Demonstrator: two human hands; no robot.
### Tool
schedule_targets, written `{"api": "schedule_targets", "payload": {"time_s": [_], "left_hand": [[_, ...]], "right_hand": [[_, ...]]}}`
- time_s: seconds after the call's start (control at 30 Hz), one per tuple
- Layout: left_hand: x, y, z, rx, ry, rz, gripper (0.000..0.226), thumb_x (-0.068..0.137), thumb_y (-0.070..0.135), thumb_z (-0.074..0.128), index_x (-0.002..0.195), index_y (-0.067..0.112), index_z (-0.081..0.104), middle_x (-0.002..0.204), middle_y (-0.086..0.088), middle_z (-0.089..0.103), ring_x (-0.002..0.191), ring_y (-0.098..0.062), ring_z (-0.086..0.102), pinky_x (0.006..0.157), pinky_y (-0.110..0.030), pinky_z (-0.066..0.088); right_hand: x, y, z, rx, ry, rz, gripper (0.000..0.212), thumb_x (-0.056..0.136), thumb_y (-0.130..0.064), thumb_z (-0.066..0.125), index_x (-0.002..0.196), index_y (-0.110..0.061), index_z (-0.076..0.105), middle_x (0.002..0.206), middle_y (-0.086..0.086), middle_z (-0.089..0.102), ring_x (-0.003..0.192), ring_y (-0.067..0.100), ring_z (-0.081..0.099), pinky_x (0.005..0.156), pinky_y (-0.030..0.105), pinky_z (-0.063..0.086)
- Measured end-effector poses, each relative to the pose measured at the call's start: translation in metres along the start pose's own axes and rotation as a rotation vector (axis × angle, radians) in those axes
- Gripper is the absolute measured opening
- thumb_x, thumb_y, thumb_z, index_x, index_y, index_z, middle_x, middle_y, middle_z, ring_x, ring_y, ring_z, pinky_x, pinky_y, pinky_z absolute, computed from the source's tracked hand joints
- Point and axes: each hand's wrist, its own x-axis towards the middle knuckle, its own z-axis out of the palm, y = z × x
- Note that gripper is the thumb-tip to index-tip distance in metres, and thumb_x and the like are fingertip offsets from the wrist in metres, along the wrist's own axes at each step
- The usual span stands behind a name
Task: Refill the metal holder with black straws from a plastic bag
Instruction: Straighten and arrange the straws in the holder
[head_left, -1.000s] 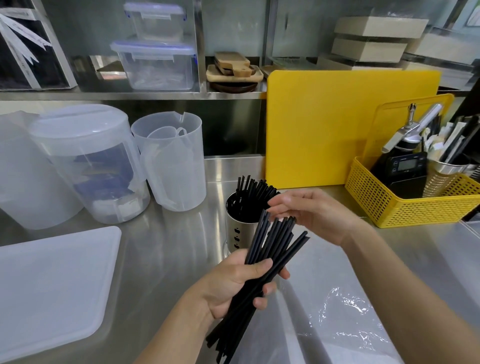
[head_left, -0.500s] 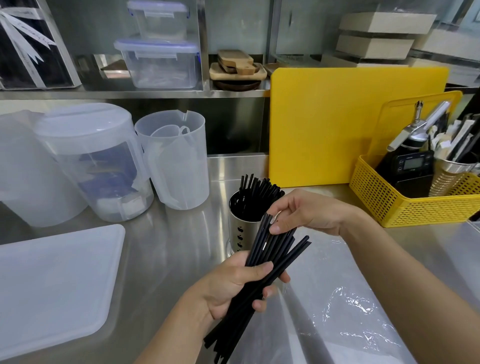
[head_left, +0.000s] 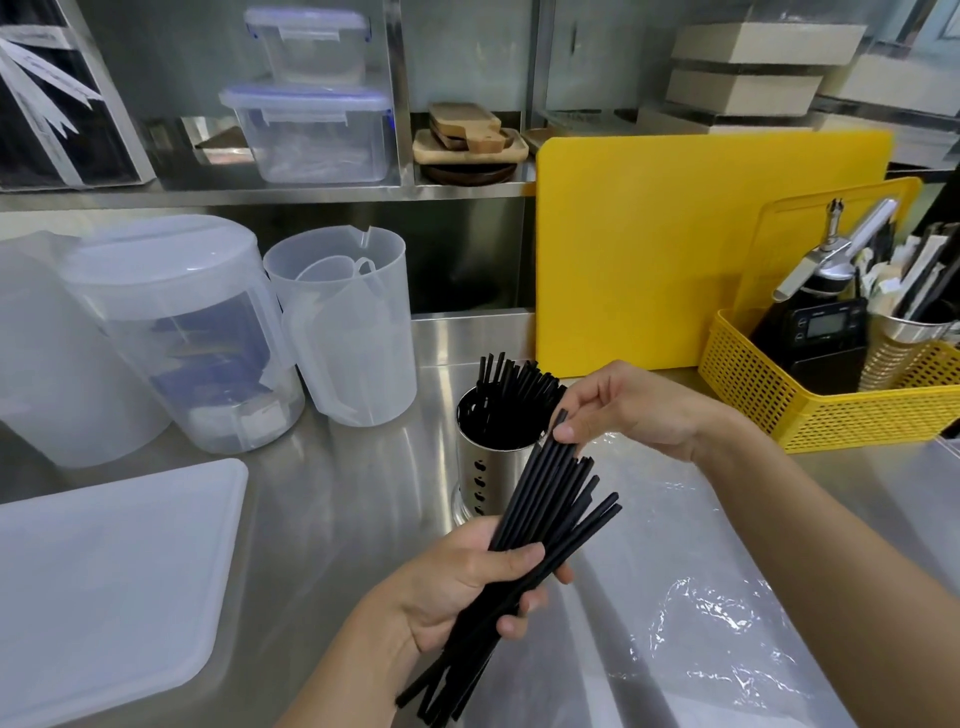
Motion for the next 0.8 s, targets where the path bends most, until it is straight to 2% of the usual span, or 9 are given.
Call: {"api": "schedule_targets", "payload": {"time_s": [0.03, 0.1, 0.17, 0.27, 0.37, 0.43, 0.53, 0.63, 0.8], "left_hand": [[0.0, -0.001, -0.001, 0.001, -0.004, -0.01, 0.009, 0.083, 0.01, 0.06, 0.091, 0.011, 0.065, 0.088, -0.009, 0.059, 0.059, -0.013, 0.046, 0.042, -0.018, 0.037], [0.0, -0.002, -0.001, -0.005, -0.034, -0.033, 0.012, 0.082, 0.009, 0.06, 0.094, 0.008, 0.059, 0.087, -0.007, 0.057, 0.057, -0.012, 0.046, 0.041, -0.018, 0.037], [0.0, -0.003, -0.001, -0.017, -0.074, -0.061, 0.02, 0.081, 0.009, 0.061, 0.1, 0.006, 0.053, 0.085, -0.006, 0.056, 0.055, -0.011, 0.046, 0.041, -0.017, 0.038], [-0.001, -0.006, -0.002, -0.016, -0.1, -0.087, 0.02, 0.083, 0.008, 0.06, 0.102, 0.007, 0.051, 0.085, -0.005, 0.056, 0.055, -0.01, 0.047, 0.041, -0.016, 0.039], [0.0, -0.007, -0.004, -0.051, -0.132, -0.079, 0.028, 0.079, 0.013, 0.067, 0.101, 0.006, 0.052, 0.087, -0.005, 0.056, 0.055, -0.01, 0.047, 0.042, -0.017, 0.039], [-0.001, -0.006, -0.006, -0.076, -0.131, -0.071, 0.03, 0.078, 0.013, 0.069, 0.101, 0.006, 0.051, 0.087, -0.006, 0.057, 0.054, -0.01, 0.046, 0.041, -0.017, 0.039], [-0.001, -0.004, -0.005, -0.09, -0.099, -0.06, 0.024, 0.082, 0.008, 0.061, 0.103, 0.005, 0.049, 0.085, -0.006, 0.056, 0.053, -0.01, 0.044, 0.04, -0.016, 0.038], [0.0, -0.004, -0.004, -0.088, -0.066, -0.044, 0.021, 0.084, 0.005, 0.055, 0.103, 0.004, 0.048, 0.083, -0.006, 0.056, 0.052, -0.01, 0.043, 0.039, -0.017, 0.037], [0.0, -0.003, -0.005, -0.127, -0.069, -0.071, 0.045, 0.085, 0.006, 0.054, 0.124, -0.009, 0.037, 0.083, -0.005, 0.057, 0.05, -0.009, 0.043, 0.039, -0.016, 0.037]], "right_hand": [[0.0, 0.002, -0.001, 0.001, -0.016, 0.012, 0.015, 0.074, -0.007, 0.07, 0.084, 0.003, 0.069, 0.087, 0.022, 0.068, 0.078, 0.027, 0.064, 0.08, 0.035, 0.053], [-0.002, 0.005, -0.001, 0.024, -0.056, 0.038, 0.011, 0.069, -0.01, 0.071, 0.078, -0.004, 0.07, 0.077, 0.015, 0.071, 0.069, 0.021, 0.065, 0.07, 0.028, 0.054], [-0.004, 0.007, -0.004, 0.054, -0.112, 0.057, 0.005, 0.07, -0.004, 0.069, 0.075, -0.003, 0.069, 0.07, 0.007, 0.073, 0.062, 0.015, 0.067, 0.063, 0.022, 0.053], [-0.007, 0.005, -0.008, 0.046, -0.176, 0.061, 0.009, 0.076, 0.01, 0.062, 0.076, 0.003, 0.067, 0.066, 0.003, 0.073, 0.06, 0.014, 0.068, 0.062, 0.021, 0.054], [-0.007, 0.002, -0.008, -0.02, -0.159, 0.036, 0.008, 0.077, 0.008, 0.063, 0.076, 0.002, 0.067, 0.063, 0.0, 0.072, 0.057, 0.014, 0.067, 0.066, 0.024, 0.053], [-0.006, 0.003, -0.008, -0.074, -0.115, 0.013, 0.002, 0.077, 0.003, 0.066, 0.076, 0.003, 0.068, 0.061, -0.001, 0.07, 0.054, 0.012, 0.061, 0.067, 0.027, 0.047], [-0.006, 0.003, -0.005, -0.069, -0.083, 0.003, 0.005, 0.078, -0.001, 0.067, 0.081, 0.003, 0.066, 0.057, -0.005, 0.061, 0.053, 0.007, 0.049, 0.056, 0.02, 0.039], [-0.005, 0.002, 0.001, 0.016, -0.099, -0.006, 0.008, 0.078, -0.001, 0.066, 0.086, -0.001, 0.066, 0.056, 0.0, 0.056, 0.048, 0.007, 0.043, 0.047, 0.016, 0.034], [-0.001, 0.009, 0.003, 0.045, -0.098, -0.04, 0.016, 0.069, -0.011, 0.071, 0.08, 0.0, 0.067, 0.057, 0.005, 0.057, 0.045, 0.012, 0.045, 0.046, 0.021, 0.031]]}}
